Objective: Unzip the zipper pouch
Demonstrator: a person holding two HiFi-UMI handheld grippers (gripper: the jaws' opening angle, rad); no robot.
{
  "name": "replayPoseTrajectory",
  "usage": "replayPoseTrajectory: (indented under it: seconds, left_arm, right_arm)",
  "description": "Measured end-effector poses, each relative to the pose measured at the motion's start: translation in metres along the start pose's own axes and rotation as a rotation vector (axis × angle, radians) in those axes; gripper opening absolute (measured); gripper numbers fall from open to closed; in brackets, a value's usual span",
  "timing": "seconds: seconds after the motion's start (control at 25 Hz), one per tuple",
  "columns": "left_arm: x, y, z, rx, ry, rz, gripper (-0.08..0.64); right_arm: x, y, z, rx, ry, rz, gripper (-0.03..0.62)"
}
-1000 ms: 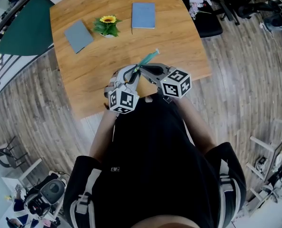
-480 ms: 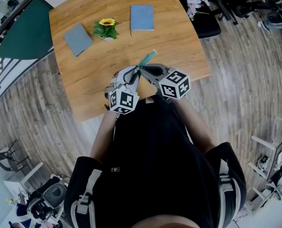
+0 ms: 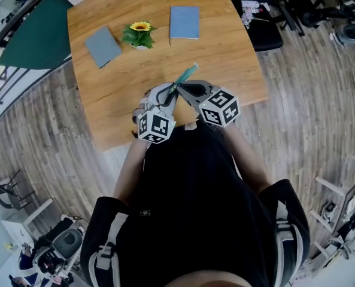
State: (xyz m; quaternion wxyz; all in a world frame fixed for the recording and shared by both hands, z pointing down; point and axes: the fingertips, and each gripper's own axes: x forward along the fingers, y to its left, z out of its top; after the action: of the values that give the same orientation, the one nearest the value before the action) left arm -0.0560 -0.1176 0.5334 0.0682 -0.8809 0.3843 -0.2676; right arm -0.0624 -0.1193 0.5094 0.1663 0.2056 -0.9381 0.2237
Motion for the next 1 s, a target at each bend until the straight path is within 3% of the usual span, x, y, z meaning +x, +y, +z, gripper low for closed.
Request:
replayPoseTrajectory:
  seconds: [0.56, 1.0]
  left_arm:
    - [0.012, 0.001, 0.003, -0.034, 0.008, -0.015, 0.083]
    - [0.009, -0.004, 0.007, -0.023, 0.013, -0.032, 0.034]
  right_arm:
    - [-0.006, -0.007, 0.007, 0.020, -0.016, 0.052, 0.005]
    - [-0.014, -0.012, 0.006, 0.018, -0.025, 0.020, 0.006]
